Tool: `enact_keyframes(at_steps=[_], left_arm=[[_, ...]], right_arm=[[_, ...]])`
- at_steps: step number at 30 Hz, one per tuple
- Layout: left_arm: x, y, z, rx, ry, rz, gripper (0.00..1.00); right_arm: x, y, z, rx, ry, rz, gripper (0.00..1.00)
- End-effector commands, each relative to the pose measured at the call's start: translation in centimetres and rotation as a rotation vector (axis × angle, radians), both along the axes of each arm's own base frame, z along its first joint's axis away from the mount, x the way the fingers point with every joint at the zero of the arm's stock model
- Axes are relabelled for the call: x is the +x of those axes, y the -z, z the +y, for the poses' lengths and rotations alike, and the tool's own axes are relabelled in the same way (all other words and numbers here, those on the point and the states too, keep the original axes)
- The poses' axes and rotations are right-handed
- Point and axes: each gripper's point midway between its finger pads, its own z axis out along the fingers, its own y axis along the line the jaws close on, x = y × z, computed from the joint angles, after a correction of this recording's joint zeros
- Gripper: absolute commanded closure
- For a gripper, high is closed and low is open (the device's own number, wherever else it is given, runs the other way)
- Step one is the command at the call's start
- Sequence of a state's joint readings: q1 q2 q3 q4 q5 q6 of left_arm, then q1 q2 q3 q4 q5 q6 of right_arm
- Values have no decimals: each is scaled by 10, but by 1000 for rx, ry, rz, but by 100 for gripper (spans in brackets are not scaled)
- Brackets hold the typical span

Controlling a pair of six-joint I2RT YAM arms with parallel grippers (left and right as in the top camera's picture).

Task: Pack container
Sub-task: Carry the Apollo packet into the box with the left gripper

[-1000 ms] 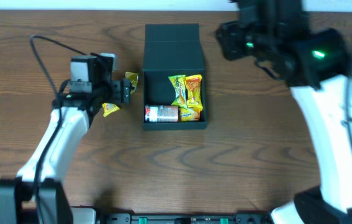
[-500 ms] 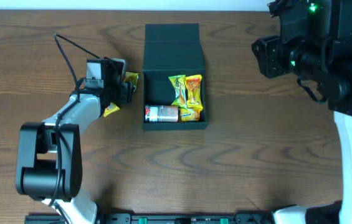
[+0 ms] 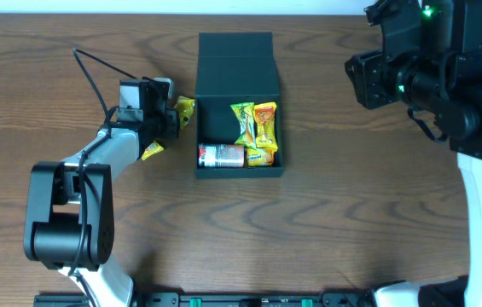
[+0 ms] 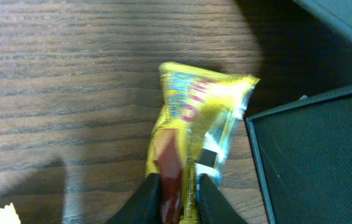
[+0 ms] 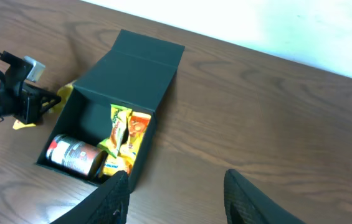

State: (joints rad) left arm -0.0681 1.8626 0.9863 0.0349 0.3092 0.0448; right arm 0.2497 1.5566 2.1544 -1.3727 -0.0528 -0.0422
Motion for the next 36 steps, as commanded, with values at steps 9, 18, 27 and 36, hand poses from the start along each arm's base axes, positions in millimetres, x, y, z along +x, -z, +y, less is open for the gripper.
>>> enact_keyframes(at_steps=[9, 18, 27, 36], left_arm=[[8, -116, -1, -95, -72, -224, 94], [-48, -181, -25, -233, -215, -187, 94], [-66, -130, -57, -342, -660, 24, 94], [-55, -72, -114, -360, -633, 102, 94]], right_arm=[[2, -3, -7, -16, 9, -17, 51], [10, -2, -51, -24, 213, -11, 50], [8, 3, -96, 69, 436, 33, 38], [1, 9, -97, 58, 440, 68, 37]])
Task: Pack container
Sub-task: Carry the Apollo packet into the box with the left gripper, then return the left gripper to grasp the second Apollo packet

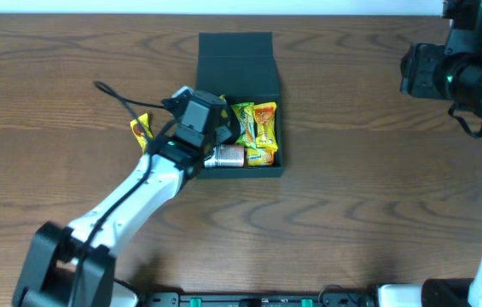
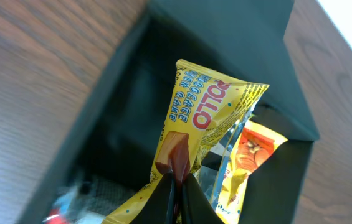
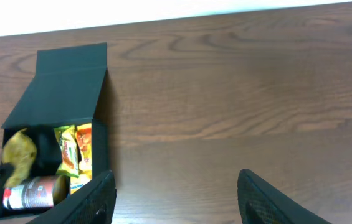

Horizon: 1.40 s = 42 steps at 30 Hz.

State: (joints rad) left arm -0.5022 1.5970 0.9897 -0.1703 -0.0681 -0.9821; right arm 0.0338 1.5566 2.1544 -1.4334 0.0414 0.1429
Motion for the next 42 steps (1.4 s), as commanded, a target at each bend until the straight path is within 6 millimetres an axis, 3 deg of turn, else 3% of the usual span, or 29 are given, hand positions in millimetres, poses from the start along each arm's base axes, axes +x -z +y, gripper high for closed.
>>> enact_keyframes(at_steps=[1, 11, 15, 18, 20, 24, 26, 28, 30, 34, 37, 42], left_arm=[[6, 8, -6, -8, -41, -5, 94], [5, 30, -9, 17, -28, 36, 94], [7, 26, -18, 17, 57, 11, 83], [8, 23, -26, 4, 102, -4, 63], [9, 20, -31, -6, 135, -18, 62], [12, -1, -41, -10, 222, -88, 71], [15, -27, -42, 20, 279, -166, 71], [15, -66, -41, 70, 345, -276, 70], [10, -111, -13, 207, 311, -375, 69], [-14, -147, 79, 570, 103, -371, 57], [-34, -125, 117, 682, 110, -216, 48], [-50, -65, 154, 540, -78, 57, 57]], right_arm=[[-2, -1, -4, 5, 26, 1, 37], [-4, 1, -6, -3, 28, 13, 36], [-4, 1, -6, -4, 27, 13, 36], [-4, 1, -6, -8, 22, 13, 36], [-4, 1, -6, -8, 22, 14, 36], [-4, 1, -6, -14, 17, 14, 36], [-4, 1, -6, -19, 12, 14, 36], [-4, 1, -6, -19, 12, 14, 36], [-4, 1, -6, -19, 12, 15, 36], [-4, 1, -6, -19, 12, 15, 36], [-4, 1, -6, -19, 12, 13, 36], [-4, 1, -6, -19, 12, 14, 35]])
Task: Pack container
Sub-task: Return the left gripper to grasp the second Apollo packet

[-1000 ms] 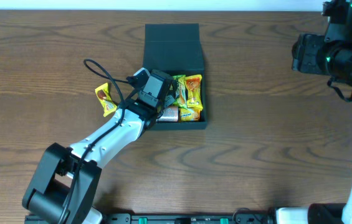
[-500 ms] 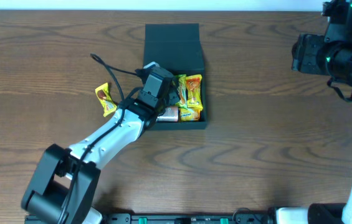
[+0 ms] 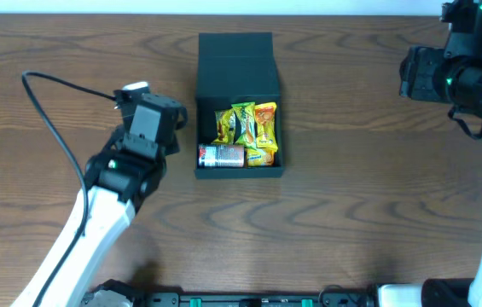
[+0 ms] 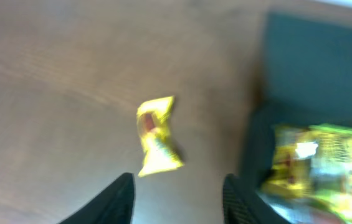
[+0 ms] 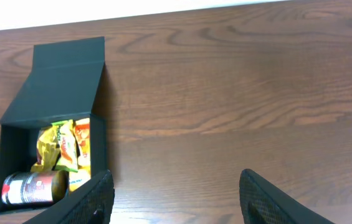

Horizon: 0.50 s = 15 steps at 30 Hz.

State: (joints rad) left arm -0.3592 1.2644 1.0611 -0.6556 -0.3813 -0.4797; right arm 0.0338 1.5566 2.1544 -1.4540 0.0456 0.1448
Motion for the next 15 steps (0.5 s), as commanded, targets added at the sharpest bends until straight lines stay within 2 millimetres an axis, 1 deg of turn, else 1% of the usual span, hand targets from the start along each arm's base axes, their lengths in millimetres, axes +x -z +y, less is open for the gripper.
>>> enact_keyframes(at_steps=[1, 3, 5, 6, 7, 8, 11, 12, 15], left_arm=[[-2, 32, 24, -62, -214, 65, 56], [0, 52, 34, -96, -309, 107, 48], [2, 76, 35, -155, -358, 171, 45], [3, 91, 32, -187, -357, 223, 44], [3, 100, 31, -204, -357, 253, 44], [3, 114, 29, -222, -360, 295, 44], [4, 140, 24, -261, -360, 369, 43], [5, 151, 20, -279, -355, 396, 43], [8, 161, 20, -276, -357, 406, 43]], right_arm=[[-1, -2, -5, -17, 7, -6, 35], [-1, -2, -5, -17, 7, -4, 35], [-2, -1, -5, -24, -2, 1, 36], [-3, -1, -5, -26, -4, 6, 36], [-3, 0, -5, -26, -4, 9, 36], [-4, 1, -5, -26, -4, 13, 36], [-4, 1, -5, -26, -5, 15, 36], [-4, 1, -5, -26, -5, 15, 36], [-4, 1, -5, -26, -5, 14, 35]])
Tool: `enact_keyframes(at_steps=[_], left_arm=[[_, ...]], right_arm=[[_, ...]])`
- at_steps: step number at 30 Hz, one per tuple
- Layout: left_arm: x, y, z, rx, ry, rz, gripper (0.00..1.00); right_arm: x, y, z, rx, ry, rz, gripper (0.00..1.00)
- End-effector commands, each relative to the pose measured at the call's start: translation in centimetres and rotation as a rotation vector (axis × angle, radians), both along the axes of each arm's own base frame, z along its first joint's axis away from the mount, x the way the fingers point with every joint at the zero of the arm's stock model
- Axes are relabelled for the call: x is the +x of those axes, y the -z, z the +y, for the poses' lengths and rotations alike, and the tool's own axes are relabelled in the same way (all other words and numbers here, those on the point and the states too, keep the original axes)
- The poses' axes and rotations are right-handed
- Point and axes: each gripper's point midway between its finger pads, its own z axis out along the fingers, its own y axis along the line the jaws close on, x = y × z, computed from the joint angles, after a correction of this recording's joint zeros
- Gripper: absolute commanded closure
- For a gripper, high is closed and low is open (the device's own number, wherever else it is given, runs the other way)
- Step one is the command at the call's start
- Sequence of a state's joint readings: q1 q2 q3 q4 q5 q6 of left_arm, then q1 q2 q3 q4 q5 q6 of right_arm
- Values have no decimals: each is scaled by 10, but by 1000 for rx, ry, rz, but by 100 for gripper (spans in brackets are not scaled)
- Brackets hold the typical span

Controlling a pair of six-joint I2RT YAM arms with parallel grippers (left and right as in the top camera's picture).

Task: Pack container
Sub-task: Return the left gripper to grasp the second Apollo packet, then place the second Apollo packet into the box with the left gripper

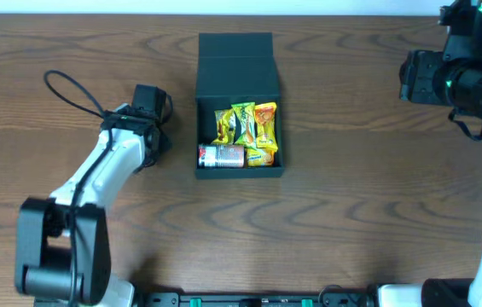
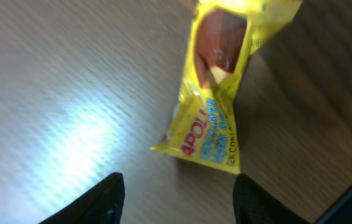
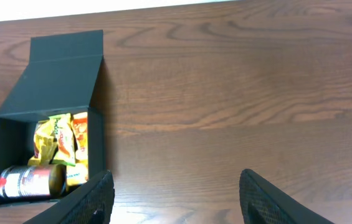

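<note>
The black box [image 1: 206,175] stands open, its lid [image 1: 236,51] folded back. Inside lie a can [image 1: 221,155], a yellow wafer packet [image 1: 223,125], a green packet [image 1: 242,122] and an orange packet [image 1: 264,124]. Left of the box my left gripper [image 1: 153,136] hovers low over the table. In the left wrist view a loose yellow packet [image 2: 216,93] lies on the wood just ahead of the open left gripper [image 2: 176,205], untouched; overhead, the gripper hides it. My right gripper [image 3: 179,205] is open and empty, high at the back right.
The wooden table [image 1: 351,213] carries only the box and the loose packet. The left arm's cable [image 1: 66,85] loops over the table behind the left gripper. The right arm's body [image 1: 462,68] hangs over the back right corner.
My left gripper has come down close to the loose yellow packet left of the box; the packet now fills the upper left wrist view. The right arm has not moved.
First my left gripper was shut on a yellow packet on the table left of the box. Then it held that packet over the box. Later the packet lay inside and the gripper was open, back left of the box above a second packet, now close over it.
</note>
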State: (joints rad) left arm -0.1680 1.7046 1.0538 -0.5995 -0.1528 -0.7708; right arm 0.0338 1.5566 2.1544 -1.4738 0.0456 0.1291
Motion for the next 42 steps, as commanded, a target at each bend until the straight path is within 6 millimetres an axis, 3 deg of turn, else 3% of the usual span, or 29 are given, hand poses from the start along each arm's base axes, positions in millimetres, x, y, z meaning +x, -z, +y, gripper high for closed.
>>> enact_keyframes(at_steps=[1, 11, 17, 24, 30, 34, 37, 39, 42], left_arm=[[-3, 14, -5, -41, -16, 31, 43], [27, 18, 1, -3, 24, -62, 37], [25, 33, 8, 3, 7, -30, 40], [29, 34, 17, 1, -18, -40, 59], [30, 33, 16, 13, 26, -39, 94], [31, 33, 14, 7, 61, -36, 94], [39, 21, 5, -2, 149, -52, 94], [46, 2, 2, 16, 192, -82, 94], [62, -48, -13, 31, 276, -201, 94]], right_arm=[[0, -2, -5, -15, 7, -6, 35], [0, -3, -5, -16, 7, -8, 34], [0, -3, -5, -16, 7, -8, 34], [0, -3, -5, -15, 7, -8, 34], [1, -4, -5, -15, 7, -14, 33], [2, -4, -5, -15, 7, -18, 33], [3, -4, -5, -16, 8, -20, 33], [3, -5, -9, -33, 23, -22, 33], [2, -5, -18, -72, 57, -23, 32]])
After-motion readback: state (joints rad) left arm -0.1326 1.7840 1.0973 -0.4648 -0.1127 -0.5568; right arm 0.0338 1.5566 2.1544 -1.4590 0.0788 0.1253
